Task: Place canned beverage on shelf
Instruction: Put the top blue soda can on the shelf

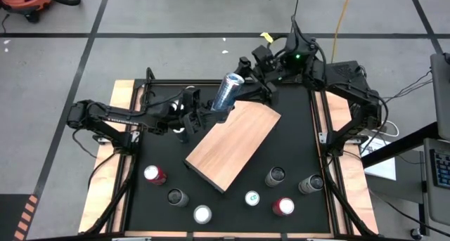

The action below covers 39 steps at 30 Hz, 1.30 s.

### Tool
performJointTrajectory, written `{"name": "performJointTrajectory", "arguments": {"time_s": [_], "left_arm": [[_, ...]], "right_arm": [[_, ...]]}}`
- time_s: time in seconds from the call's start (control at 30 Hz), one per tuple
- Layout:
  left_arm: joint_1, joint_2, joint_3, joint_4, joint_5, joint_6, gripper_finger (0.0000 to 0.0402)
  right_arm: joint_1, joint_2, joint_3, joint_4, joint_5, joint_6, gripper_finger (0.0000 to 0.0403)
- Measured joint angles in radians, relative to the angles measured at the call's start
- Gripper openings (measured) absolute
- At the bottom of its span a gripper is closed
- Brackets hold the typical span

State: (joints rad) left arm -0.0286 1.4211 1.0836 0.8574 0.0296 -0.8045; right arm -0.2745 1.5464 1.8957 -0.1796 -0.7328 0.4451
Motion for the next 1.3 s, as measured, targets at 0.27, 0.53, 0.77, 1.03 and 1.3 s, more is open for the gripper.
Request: {"name": "performJointTrajectory", "arguments": {"time_s": [0.27,0.53,0.77,1.03,1.3], "left_arm": [[0.008,-0.001,0.000,-0.005,-0.001,0.001,0.0228],[0.008,-0.001,0.000,-0.015,-0.002,-0.001,0.0230],[0.004,-0.004,0.001,-0.056,-0.113,-0.052,0.0275],[0.006,-0.004,0.002,-0.092,-0.150,-0.054,0.0323],[0.001,-0.002,0.002,-0.097,-0.251,0.002,0.0344]], "right_arm": [[0.031,0.028,0.000,0.048,0.036,0.004,0.0320],[0.030,0.032,0.000,0.048,0.053,0.007,0.0246],[0.014,0.032,0.000,0.037,0.055,0.032,0.0197],[-0.013,0.032,0.011,0.024,0.047,0.063,0.0214],[-0.040,0.019,0.025,-0.022,0.056,0.070,0.0209]]}}
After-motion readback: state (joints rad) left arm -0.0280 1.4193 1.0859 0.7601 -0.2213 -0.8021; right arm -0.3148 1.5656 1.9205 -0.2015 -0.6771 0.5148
